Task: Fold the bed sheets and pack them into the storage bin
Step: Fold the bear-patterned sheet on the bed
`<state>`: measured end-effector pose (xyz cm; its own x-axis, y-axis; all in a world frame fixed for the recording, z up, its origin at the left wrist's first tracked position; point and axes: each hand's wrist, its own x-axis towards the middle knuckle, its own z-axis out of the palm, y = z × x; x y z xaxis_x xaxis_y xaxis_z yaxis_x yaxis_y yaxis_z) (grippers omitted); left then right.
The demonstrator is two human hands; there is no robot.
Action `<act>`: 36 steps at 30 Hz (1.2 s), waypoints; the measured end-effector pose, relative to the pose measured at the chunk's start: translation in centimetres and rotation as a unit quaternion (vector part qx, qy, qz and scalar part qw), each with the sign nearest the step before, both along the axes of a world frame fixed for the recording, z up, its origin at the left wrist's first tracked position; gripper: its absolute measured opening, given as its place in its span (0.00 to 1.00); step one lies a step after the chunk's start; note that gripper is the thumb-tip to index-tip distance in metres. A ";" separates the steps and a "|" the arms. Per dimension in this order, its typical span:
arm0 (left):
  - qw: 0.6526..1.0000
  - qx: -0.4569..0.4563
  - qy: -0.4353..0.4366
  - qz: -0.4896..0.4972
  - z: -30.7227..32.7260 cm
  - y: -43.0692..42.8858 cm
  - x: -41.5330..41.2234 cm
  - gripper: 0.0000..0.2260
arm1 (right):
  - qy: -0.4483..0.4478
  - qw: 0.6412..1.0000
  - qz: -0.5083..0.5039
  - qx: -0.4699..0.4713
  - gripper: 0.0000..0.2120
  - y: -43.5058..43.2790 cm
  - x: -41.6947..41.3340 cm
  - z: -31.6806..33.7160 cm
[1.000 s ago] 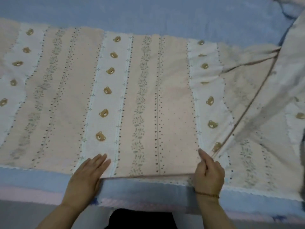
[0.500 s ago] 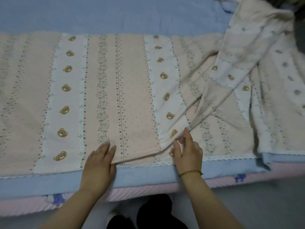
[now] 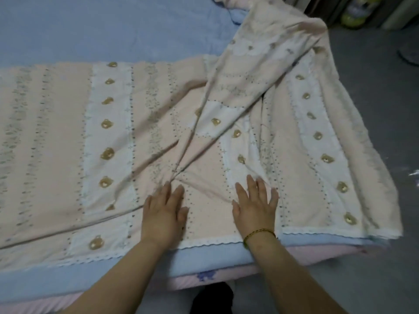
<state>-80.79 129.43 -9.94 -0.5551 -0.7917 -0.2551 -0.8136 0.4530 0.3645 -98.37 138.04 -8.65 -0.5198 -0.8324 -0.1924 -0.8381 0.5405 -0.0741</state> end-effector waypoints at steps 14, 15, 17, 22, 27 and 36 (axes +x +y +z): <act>0.980 0.191 0.049 -0.036 2.0 4.4 -14.6 0.47 | -0.121 0.902 -0.413 -0.025 0.42 7.9 -19.0 -0.1; 0.981 0.182 0.024 -0.065 1.5 4.8 -15.6 0.49 | -0.129 0.900 -0.416 -0.035 0.43 8.0 -19.6 -0.1; 0.981 0.167 -0.039 -0.095 0.4 5.0 -16.8 0.52 | -0.139 0.906 -0.397 -0.038 0.41 8.0 -20.4 -0.5; 0.973 0.166 -0.118 -0.110 -0.5 4.5 -17.3 0.42 | -0.138 0.926 -0.347 -0.047 0.34 7.8 -21.1 -0.8; 0.963 0.172 -0.162 -0.131 0.0 4.0 -18.1 0.28 | -0.005 0.924 -0.377 -0.059 0.33 9.3 -23.1 0.5; 0.964 0.130 -0.203 -0.109 -0.3 4.1 -19.6 0.27 | -0.248 0.873 -0.409 -0.098 0.20 10.8 -29.1 0.4</act>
